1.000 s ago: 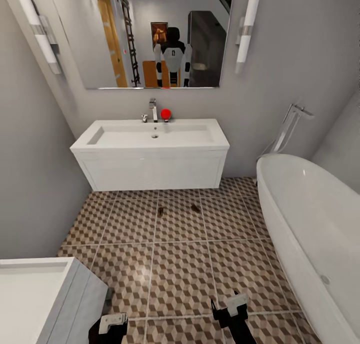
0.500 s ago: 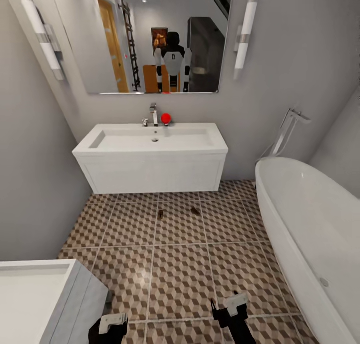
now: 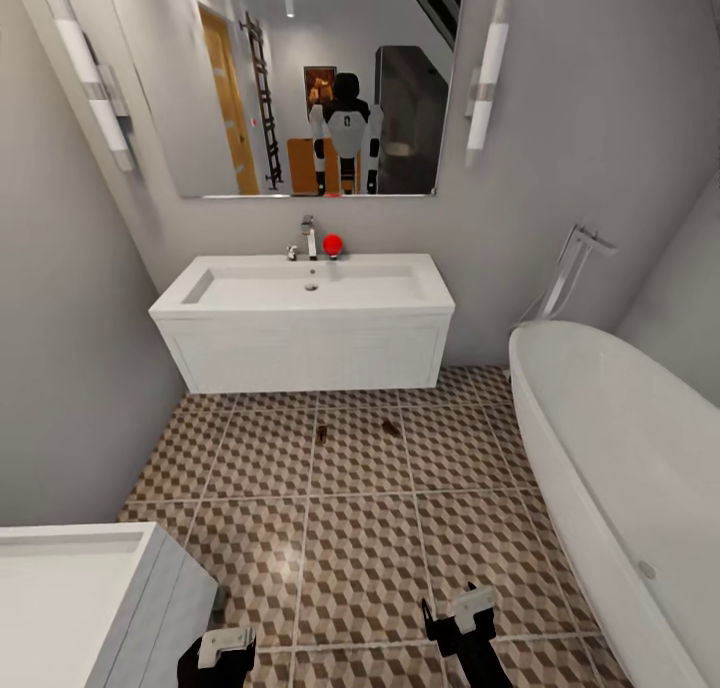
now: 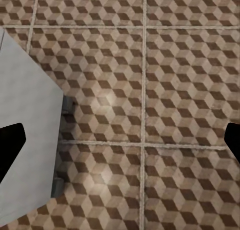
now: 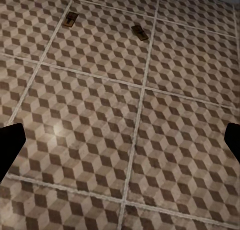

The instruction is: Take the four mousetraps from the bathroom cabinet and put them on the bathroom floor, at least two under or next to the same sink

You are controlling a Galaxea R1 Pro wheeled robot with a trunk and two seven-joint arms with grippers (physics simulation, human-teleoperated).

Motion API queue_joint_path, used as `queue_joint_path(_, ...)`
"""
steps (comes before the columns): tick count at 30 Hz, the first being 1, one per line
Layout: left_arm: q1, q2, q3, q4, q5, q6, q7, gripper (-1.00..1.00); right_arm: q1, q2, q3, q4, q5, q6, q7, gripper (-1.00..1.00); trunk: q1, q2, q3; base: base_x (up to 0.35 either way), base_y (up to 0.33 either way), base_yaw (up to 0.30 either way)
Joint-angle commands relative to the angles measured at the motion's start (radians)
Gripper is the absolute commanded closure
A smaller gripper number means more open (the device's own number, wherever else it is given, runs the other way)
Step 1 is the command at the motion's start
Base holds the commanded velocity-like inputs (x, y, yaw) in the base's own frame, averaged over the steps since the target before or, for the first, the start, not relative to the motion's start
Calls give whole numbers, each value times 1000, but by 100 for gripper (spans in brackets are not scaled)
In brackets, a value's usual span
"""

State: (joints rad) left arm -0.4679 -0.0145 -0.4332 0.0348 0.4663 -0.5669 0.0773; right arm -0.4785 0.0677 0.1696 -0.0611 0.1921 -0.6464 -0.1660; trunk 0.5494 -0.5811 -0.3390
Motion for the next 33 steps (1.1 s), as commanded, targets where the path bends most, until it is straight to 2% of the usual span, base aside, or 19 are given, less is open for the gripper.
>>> queue_joint_path(1, -1, -1, -9, 4, 2, -5, 6, -100, -1, 1, 4, 1, 9, -1, -10, -100, -4, 6, 3, 0, 0, 0)
queue_joint_path(26, -1, -1, -9, 4, 1, -5, 6, -100, 5, 1, 5, 1, 9, -1, -10, -100, -99, 181, 108, 0, 0, 0)
queue_joint_path(33, -1, -1, -9, 4, 1, -5, 6, -100, 6, 0, 5, 1, 9, -1, -10, -100, -99, 181, 115, 0, 0, 0)
